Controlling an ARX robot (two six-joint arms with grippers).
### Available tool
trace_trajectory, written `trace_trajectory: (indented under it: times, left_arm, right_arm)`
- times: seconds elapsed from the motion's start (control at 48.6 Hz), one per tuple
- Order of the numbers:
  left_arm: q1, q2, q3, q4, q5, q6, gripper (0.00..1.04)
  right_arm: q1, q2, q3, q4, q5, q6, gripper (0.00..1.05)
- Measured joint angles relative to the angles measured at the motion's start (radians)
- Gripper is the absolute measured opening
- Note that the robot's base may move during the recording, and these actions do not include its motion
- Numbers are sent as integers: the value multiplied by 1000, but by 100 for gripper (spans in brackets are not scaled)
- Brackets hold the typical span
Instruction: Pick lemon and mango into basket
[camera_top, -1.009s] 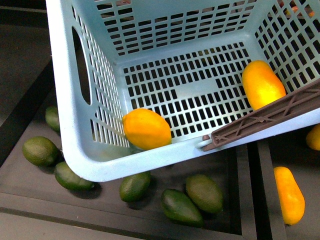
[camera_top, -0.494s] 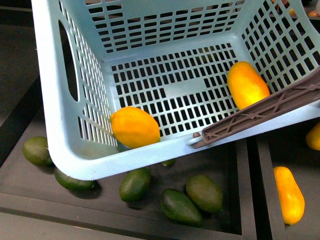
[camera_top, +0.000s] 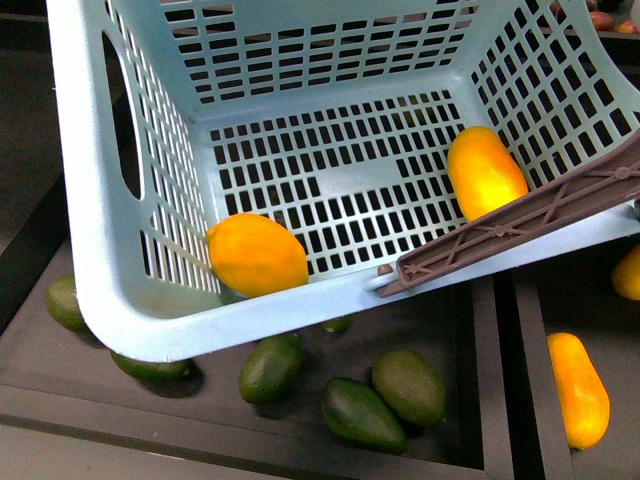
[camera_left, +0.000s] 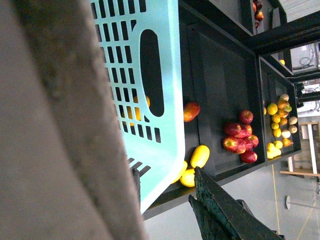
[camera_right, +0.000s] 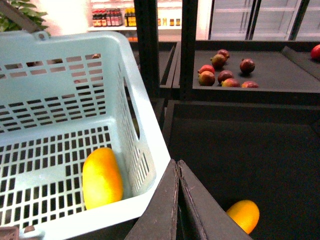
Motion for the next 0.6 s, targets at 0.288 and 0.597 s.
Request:
trace_trajectory:
  times: [0.288,0.597]
  left_arm:
    - [0,0,0,0,1,0,31]
    - [0,0,0,0,5,0,31]
  right_arm:
    - [0,-185,0,-168,1,-1,2]
    - [0,-328,0,-306,1,-1,2]
